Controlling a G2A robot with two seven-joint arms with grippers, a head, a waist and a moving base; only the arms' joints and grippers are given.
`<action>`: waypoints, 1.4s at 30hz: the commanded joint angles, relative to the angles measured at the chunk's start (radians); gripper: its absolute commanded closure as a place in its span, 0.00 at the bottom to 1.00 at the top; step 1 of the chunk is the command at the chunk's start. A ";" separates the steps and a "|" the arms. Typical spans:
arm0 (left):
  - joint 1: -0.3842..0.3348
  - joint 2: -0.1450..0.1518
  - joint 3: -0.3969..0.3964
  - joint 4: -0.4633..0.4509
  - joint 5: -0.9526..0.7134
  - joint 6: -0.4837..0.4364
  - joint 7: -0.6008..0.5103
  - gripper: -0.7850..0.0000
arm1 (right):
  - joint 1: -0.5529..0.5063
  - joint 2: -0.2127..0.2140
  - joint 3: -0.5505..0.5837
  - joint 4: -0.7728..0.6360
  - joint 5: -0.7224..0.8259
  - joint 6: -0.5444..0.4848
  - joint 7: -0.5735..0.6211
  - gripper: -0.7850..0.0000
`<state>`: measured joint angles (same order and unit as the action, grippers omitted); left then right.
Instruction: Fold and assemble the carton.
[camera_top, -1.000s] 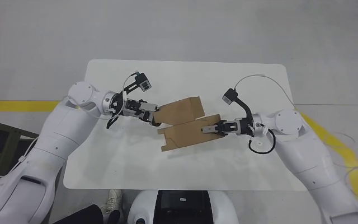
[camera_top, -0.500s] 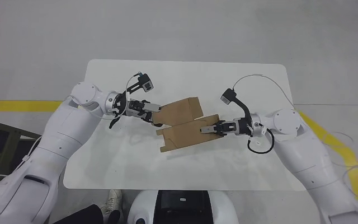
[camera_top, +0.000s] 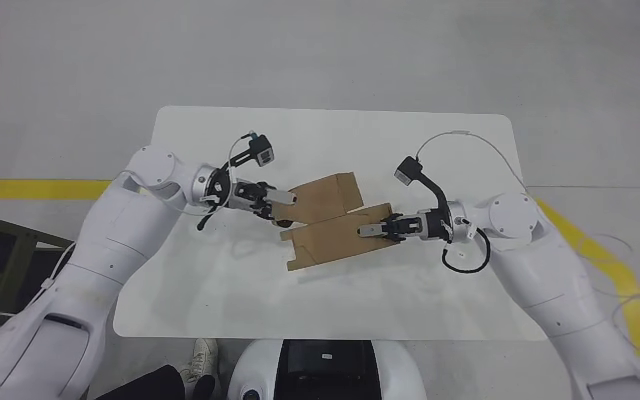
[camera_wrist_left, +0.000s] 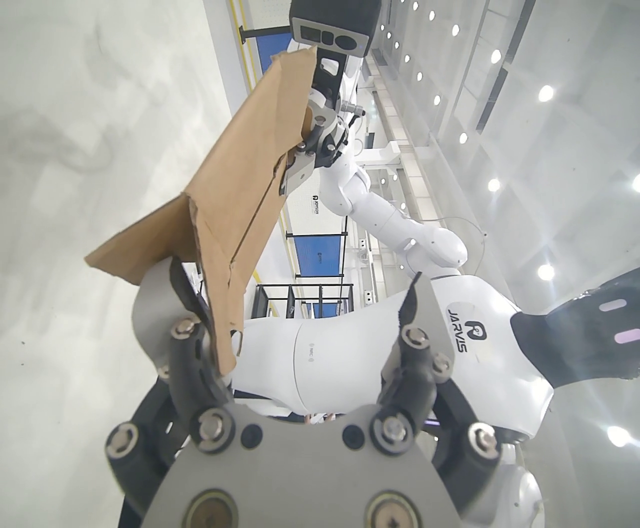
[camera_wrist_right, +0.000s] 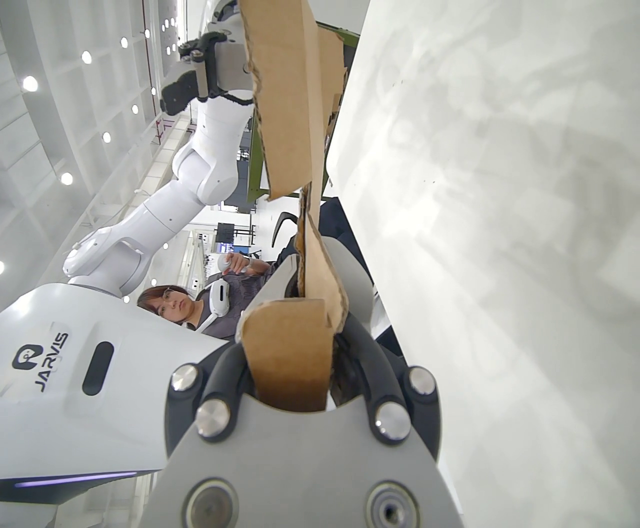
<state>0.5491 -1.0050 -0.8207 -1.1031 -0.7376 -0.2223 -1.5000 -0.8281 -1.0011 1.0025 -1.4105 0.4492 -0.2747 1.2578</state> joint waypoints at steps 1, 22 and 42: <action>0.002 -0.001 -0.002 -0.003 0.011 0.007 0.003 0.48 | 0.000 0.000 0.001 -0.003 -0.004 0.001 0.000 1.00; 0.010 -0.013 -0.016 0.006 0.083 0.052 0.016 0.84 | 0.008 -0.003 0.011 -0.024 -0.039 0.017 0.004 1.00; 0.022 -0.017 -0.054 -0.015 0.094 0.051 -0.003 1.00 | -0.018 0.000 0.044 -0.016 -0.063 0.043 -0.058 0.00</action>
<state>0.5702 -1.0231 -0.8711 -1.1138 -0.6466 -0.1689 -1.4996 -0.8391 -1.0017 1.0400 -1.4274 0.3868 -0.2313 1.2135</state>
